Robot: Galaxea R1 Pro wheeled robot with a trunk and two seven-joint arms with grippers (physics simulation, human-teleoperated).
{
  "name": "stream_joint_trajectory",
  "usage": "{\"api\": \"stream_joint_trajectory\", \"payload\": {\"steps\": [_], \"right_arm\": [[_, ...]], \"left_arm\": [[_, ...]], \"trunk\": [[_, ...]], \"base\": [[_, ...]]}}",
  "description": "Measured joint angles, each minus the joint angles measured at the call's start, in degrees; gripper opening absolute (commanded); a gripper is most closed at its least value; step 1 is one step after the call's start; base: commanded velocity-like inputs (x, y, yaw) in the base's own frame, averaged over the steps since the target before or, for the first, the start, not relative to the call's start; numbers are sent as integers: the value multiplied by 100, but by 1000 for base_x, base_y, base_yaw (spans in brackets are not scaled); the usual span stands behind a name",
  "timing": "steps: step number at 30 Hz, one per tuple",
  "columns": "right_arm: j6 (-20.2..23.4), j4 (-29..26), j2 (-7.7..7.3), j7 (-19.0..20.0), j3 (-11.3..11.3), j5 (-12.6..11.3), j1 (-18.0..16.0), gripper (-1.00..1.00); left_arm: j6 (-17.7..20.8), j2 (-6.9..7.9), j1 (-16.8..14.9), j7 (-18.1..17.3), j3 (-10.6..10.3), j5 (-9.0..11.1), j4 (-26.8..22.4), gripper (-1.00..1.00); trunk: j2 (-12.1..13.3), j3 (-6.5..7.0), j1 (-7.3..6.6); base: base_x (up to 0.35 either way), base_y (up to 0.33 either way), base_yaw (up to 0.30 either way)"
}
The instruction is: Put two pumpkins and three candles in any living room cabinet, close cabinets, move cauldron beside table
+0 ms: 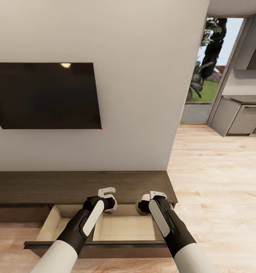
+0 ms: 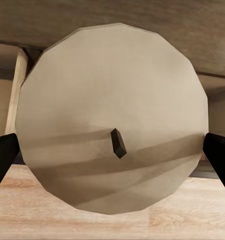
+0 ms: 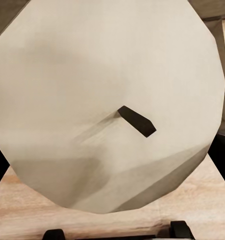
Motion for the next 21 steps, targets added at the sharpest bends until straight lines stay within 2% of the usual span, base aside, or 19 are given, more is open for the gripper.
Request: {"api": "stream_joint_trajectory", "payload": {"steps": [9,21], "right_arm": [[-213,10,0,40,8,-6,3,-100],[-245,14,0,47,8,-7,0,-100]], "left_arm": [[-2,-7,0,8,0,8,16,-100],[-12,-7,0,9,1,7,20,-100]], "trunk": [[-362,-162,198],[-844,-378,462]], "base": [[0,0,0],[0,0,0]]}}
